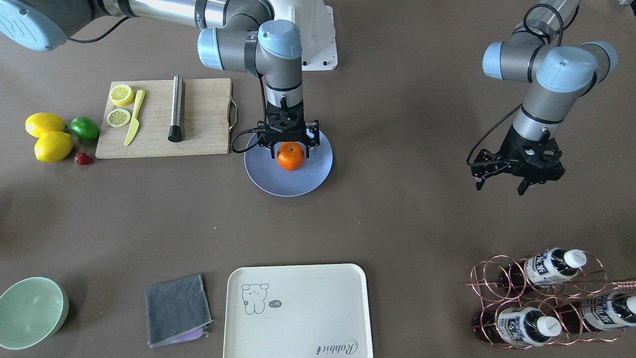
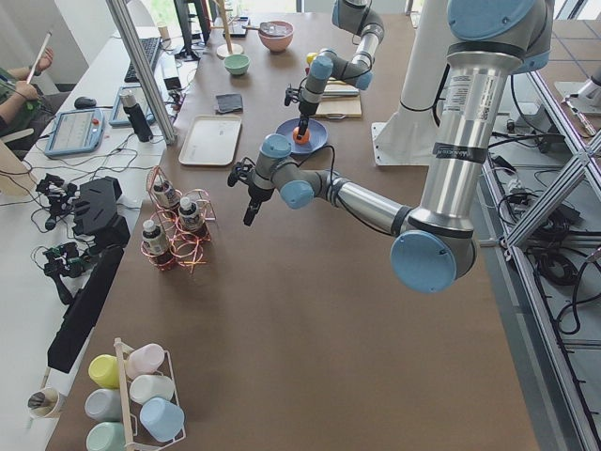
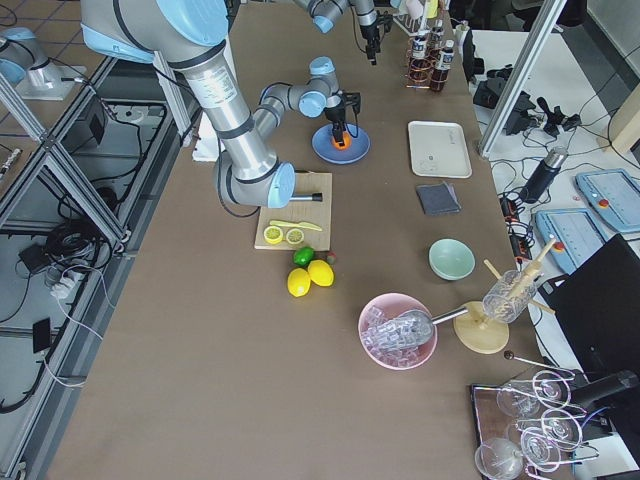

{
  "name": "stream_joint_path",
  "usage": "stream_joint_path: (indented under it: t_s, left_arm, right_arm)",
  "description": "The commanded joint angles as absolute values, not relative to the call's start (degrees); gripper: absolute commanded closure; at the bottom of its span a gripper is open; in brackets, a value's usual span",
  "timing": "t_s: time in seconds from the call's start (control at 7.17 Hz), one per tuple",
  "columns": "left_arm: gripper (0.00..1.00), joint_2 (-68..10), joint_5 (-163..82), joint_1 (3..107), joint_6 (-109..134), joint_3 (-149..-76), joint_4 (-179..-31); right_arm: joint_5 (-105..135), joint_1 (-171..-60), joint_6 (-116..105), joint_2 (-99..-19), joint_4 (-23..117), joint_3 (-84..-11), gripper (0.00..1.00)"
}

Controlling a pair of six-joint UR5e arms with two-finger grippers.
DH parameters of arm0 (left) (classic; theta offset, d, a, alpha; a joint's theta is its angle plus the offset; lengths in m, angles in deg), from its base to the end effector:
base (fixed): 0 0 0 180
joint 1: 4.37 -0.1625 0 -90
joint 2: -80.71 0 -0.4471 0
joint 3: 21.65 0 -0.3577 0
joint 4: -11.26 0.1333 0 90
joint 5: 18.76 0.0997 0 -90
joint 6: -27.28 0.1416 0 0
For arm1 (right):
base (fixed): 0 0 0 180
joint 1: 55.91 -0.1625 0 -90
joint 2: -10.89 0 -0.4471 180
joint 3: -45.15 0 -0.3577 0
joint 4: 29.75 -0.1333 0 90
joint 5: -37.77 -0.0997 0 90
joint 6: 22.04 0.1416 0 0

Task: Pick orange to plate
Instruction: 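Carry the mandarin with the right gripper over the blue plate, then lower the mandarin onto the plate and open the right gripper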

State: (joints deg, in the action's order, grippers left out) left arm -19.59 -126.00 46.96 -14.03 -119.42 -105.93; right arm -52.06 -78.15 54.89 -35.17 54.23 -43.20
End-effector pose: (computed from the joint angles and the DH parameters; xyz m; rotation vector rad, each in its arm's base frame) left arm 0.2950 -0.5148 0.5158 0.4172 0.7218 0.0754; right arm -0.6407 -0.4065 0.2635 0.2586 -0.8034 0.1517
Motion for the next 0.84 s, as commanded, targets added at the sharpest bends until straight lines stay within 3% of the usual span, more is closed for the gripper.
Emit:
stream_joint_path:
  t_s: [0.0, 0.42, 0.7]
  left_arm:
    - [0.02, -19.66, -126.16, 46.96, -14.03, -119.30, -105.98]
    - [0.02, -14.77, -130.78, 52.02, -7.33, -121.83, -105.20]
    - [0.02, -9.40, -135.45, 63.95, 10.57, -121.85, -102.75]
  right_arm:
    - [-52.75, -79.45, 54.52, -35.17, 57.59, -46.67, 0.00]
    - [-63.17, -87.59, 53.56, -36.04, 77.33, -63.43, 0.00]
    - [-73.70, -101.10, 36.34, -45.82, 80.91, -69.77, 0.00]
